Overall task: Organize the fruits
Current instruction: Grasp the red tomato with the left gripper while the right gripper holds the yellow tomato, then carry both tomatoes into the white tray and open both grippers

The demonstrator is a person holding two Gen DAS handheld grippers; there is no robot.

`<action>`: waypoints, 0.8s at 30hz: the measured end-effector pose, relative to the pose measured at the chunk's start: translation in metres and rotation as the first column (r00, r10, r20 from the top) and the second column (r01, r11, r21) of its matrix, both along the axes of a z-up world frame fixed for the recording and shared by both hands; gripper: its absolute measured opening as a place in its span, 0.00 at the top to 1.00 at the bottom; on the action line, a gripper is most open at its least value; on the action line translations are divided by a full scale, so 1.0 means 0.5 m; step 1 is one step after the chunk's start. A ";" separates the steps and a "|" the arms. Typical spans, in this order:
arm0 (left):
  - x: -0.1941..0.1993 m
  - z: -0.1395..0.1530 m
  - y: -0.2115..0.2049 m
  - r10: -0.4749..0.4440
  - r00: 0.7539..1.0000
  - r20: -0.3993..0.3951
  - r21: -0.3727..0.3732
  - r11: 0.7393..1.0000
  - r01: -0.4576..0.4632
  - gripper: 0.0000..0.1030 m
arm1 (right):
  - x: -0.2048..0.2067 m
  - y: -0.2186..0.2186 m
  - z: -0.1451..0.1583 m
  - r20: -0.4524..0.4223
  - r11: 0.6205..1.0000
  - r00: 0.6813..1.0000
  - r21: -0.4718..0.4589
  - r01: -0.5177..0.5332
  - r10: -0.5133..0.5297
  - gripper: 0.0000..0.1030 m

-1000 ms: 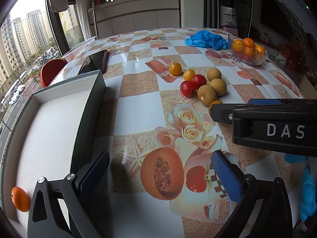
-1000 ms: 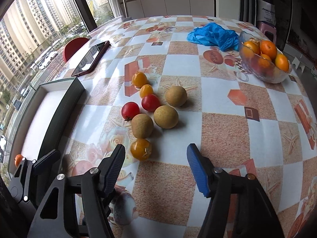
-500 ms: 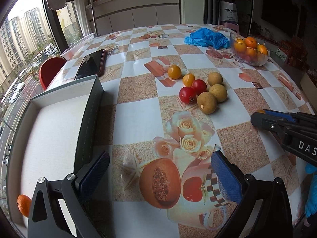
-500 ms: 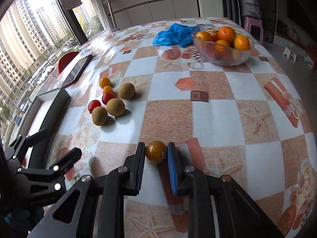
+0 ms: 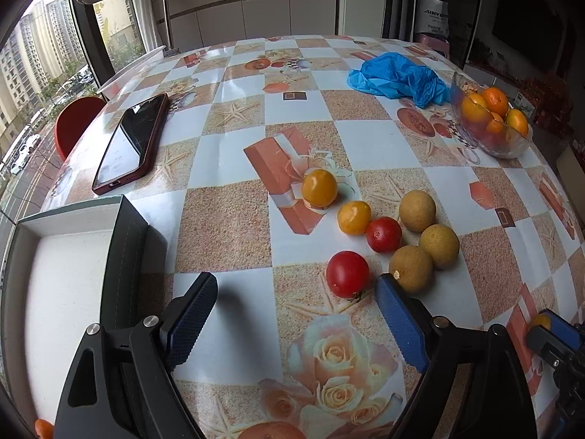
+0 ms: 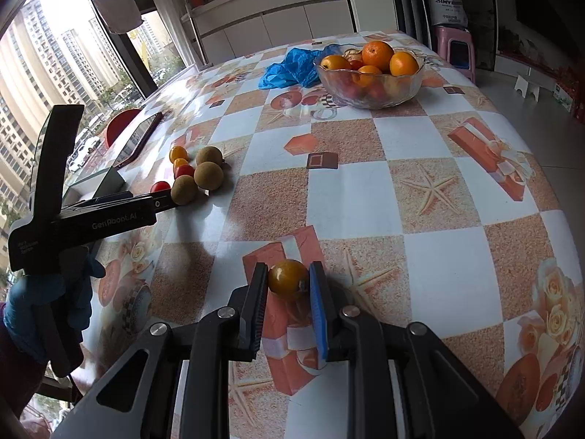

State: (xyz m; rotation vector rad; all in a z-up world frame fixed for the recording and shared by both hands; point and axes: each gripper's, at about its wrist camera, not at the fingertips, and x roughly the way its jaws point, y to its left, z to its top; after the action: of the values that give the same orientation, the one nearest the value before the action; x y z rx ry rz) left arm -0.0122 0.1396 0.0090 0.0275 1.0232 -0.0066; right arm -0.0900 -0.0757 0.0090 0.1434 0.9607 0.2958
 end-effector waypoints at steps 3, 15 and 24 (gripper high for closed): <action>0.000 0.004 -0.011 -0.005 1.000 0.010 -0.017 1.000 0.005 0.26 | -0.003 -0.003 0.000 0.001 1.000 1.000 0.002 -0.003 0.003 0.76; -0.062 0.024 -0.007 -0.022 1.000 0.006 -0.114 0.993 0.023 0.78 | -0.023 0.013 0.003 -0.023 1.000 1.000 -0.006 -0.019 0.019 0.76; -0.164 0.098 0.052 0.006 0.996 0.086 -0.155 0.988 0.008 0.78 | -0.041 0.088 0.022 -0.017 0.996 0.995 0.001 -0.094 0.094 0.76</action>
State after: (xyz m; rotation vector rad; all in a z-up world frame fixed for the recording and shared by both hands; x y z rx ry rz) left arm -0.0945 0.1657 0.0580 -0.1128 0.9339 -0.0853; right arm -0.1106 -0.0317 0.0200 0.1012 0.9858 0.3822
